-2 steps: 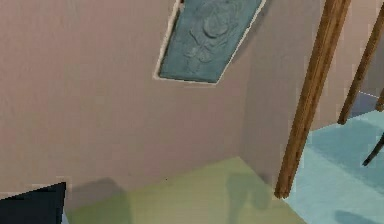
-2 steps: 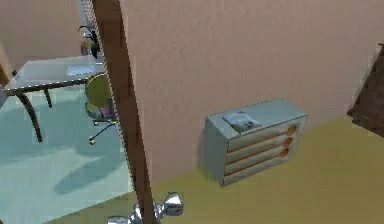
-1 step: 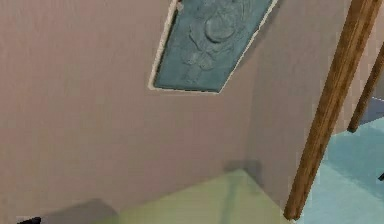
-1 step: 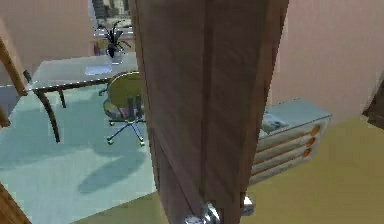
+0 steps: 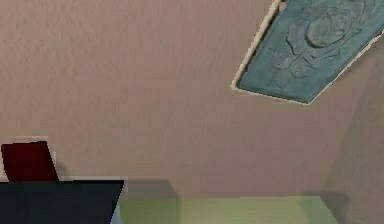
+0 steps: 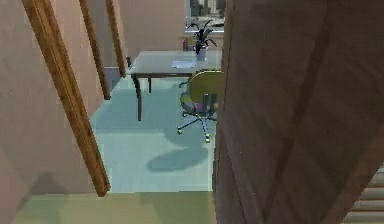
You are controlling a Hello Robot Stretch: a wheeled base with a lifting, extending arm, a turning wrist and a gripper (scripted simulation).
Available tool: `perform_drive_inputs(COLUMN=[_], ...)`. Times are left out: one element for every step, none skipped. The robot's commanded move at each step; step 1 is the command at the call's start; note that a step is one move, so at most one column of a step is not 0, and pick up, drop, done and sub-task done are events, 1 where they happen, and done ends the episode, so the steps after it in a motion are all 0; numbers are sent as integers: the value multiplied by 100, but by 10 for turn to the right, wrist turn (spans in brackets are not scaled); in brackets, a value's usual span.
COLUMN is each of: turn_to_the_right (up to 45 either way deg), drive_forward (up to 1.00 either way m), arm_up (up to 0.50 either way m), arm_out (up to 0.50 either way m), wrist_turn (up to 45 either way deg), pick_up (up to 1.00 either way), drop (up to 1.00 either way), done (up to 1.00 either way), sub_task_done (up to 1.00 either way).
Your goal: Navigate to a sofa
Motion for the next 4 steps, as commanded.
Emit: perform_drive_inputs(turn_to_the_right=[0, 450, 450, 150], drive_forward=[15, 0, 0, 0], arm_up=[0, 0, 0, 0], arm_out=[0, 0, 0, 0], wrist_turn=[0, 0, 0, 0], pick_up=[0, 0, 0, 0], drop=[0, 0, 0, 0], done=[0, 0, 0, 0], sub_task_done=[0, 0, 0, 0])
